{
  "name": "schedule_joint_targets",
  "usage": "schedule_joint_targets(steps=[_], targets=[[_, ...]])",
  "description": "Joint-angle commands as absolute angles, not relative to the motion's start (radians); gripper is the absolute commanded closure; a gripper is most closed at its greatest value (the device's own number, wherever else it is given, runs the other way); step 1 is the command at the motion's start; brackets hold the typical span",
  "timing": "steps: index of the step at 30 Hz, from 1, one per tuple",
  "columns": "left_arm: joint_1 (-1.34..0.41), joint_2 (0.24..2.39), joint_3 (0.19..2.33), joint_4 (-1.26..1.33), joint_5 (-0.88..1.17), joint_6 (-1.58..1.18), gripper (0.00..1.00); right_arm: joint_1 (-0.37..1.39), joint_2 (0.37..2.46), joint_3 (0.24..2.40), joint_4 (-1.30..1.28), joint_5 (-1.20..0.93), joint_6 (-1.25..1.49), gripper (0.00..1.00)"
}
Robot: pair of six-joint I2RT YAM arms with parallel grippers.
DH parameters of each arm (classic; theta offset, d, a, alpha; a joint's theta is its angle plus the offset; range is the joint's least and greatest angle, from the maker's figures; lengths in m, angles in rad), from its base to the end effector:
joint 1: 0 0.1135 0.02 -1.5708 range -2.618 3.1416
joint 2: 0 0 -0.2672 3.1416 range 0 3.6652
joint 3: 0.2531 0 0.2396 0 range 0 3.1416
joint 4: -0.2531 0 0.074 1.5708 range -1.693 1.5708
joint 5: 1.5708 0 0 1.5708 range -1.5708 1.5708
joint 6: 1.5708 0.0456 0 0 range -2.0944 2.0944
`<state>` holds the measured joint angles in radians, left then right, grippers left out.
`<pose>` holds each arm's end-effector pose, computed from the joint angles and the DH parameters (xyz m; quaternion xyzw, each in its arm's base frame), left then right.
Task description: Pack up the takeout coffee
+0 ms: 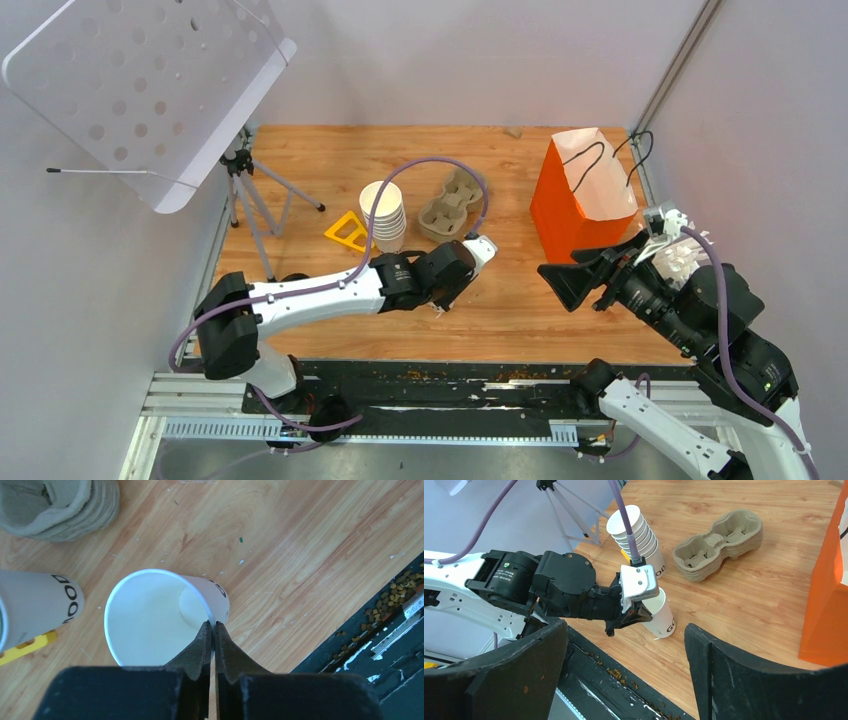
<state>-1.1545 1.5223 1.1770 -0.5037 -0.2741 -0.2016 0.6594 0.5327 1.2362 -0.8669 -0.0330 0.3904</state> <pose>0.1421 -0.2909 0.2698 0.3822 0.8457 -0.1199 0.3526 0.0353 0.0293 0.4256 -0.1128 0.7540 0.3351 0.5536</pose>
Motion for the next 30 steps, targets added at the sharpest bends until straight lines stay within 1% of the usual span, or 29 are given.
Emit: schedule_joint_targets(steps=[1, 7, 10, 12, 14, 18, 19, 21, 22, 26, 30], targets=[[-1.17, 1.535, 1.154, -0.417, -0.275, -0.254, 0.89, 0.657, 0.52, 1.263, -0.877, -0.008, 0.382, 0.14], [-1.183, 1.523, 1.158, -0.451, -0.229, -0.271, 0.66, 0.658, 0.517, 1.267, -0.899, 0.05, 0.386, 0.14], [-1.183, 1.496, 1.203, -0.507, -0.207, -0.285, 0.55, 0.658, 0.518, 1.263, -0.894, 0.04, 0.396, 0.14], [-1.184, 1.46, 1.235, -0.543, -0.194, -0.296, 0.43, 0.657, 0.52, 1.256, -0.894, 0.028, 0.402, 0.14], [-1.184, 1.425, 1.275, -0.586, -0.199, -0.304, 0.33, 0.657, 0.518, 1.239, -0.893, 0.016, 0.409, 0.14], [-1.183, 1.368, 1.347, -0.707, -0.284, -0.328, 0.19, 0.657, 0.512, 1.215, -0.892, 0.015, 0.417, 0.14], [-1.184, 1.351, 1.357, -0.739, -0.322, -0.34, 0.12, 0.658, 0.511, 1.215, -0.893, 0.017, 0.418, 0.14], [-1.183, 1.323, 1.368, -0.805, -0.42, -0.381, 0.02, 0.657, 0.508, 1.217, -0.896, 0.027, 0.421, 0.14], [-1.182, 1.307, 1.368, -0.839, -0.467, -0.396, 0.0, 0.657, 0.507, 1.217, -0.897, 0.032, 0.423, 0.14], [-1.162, 1.253, 1.347, -0.94, -0.614, -0.449, 0.0, 0.657, 0.492, 1.202, -0.887, 0.042, 0.435, 0.14], [-1.042, 1.187, 1.285, -1.018, -0.619, -0.528, 0.0, 0.657, 0.483, 1.184, -0.875, 0.041, 0.449, 0.14]])
